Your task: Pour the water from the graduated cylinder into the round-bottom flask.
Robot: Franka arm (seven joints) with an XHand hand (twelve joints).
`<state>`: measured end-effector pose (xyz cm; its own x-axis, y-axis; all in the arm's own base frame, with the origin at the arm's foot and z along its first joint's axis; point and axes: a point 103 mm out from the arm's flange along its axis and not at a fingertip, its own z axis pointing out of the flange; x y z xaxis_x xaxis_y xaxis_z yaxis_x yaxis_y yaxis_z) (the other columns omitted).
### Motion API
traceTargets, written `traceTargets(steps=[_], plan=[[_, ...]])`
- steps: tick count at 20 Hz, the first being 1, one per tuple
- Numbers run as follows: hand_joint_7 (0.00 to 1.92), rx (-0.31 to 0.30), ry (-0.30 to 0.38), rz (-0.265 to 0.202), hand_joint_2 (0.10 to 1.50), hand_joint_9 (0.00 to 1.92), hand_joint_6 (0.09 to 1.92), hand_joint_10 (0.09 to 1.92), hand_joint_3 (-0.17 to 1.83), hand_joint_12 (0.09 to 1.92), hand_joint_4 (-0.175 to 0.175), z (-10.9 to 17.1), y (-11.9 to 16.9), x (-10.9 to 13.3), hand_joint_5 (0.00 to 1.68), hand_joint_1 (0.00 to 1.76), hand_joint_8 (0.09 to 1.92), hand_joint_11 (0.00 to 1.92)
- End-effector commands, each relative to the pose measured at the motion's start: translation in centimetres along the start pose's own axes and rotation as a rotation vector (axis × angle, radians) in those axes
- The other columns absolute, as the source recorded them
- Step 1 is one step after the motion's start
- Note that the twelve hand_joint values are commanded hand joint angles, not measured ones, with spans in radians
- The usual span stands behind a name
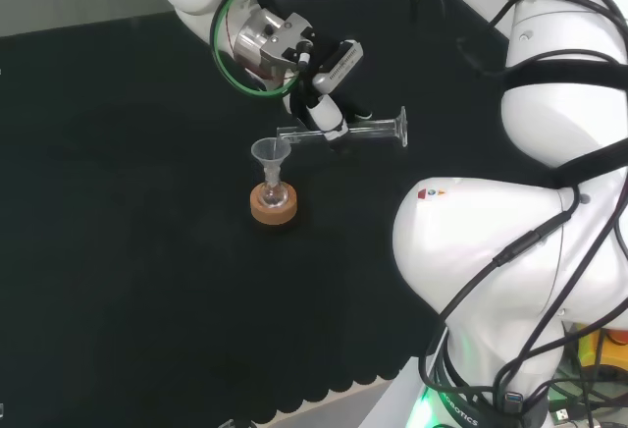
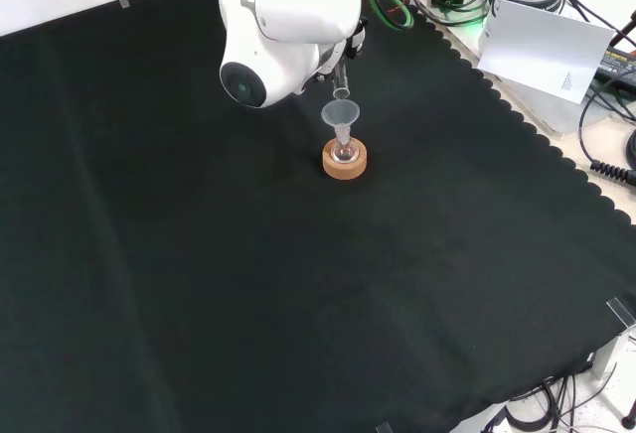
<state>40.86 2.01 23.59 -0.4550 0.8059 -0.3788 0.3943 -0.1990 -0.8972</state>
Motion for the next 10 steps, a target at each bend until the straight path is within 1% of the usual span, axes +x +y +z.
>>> traceTargets(steps=[1, 6, 8, 10], plan=[[1.05, 0.005, -0.018, 0.013, 1.09, 1.46, 0.93, 0.09, 0.00, 0.74, -0.175, -0.64, -0.32, 0.58, 1.02, 1.27, 0.92, 1.24], [1.05, 0.010, -0.037, 0.026, 1.09, 1.46, 0.93, 0.09, 0.00, 0.74, -0.175, -0.81, -0.30, 0.94, 1.02, 1.27, 0.92, 1.24], [1.05, 0.015, -0.067, 0.058, 1.09, 1.46, 0.93, 0.09, 0.00, 0.74, -0.175, -0.77, -0.24, 1.00, 1.02, 1.27, 0.92, 1.24], [1.05, 0.016, -0.062, 0.056, 1.09, 1.46, 0.93, 0.09, 0.00, 0.74, -0.175, -0.71, -0.19, 0.96, 1.02, 1.27, 0.92, 1.24]])
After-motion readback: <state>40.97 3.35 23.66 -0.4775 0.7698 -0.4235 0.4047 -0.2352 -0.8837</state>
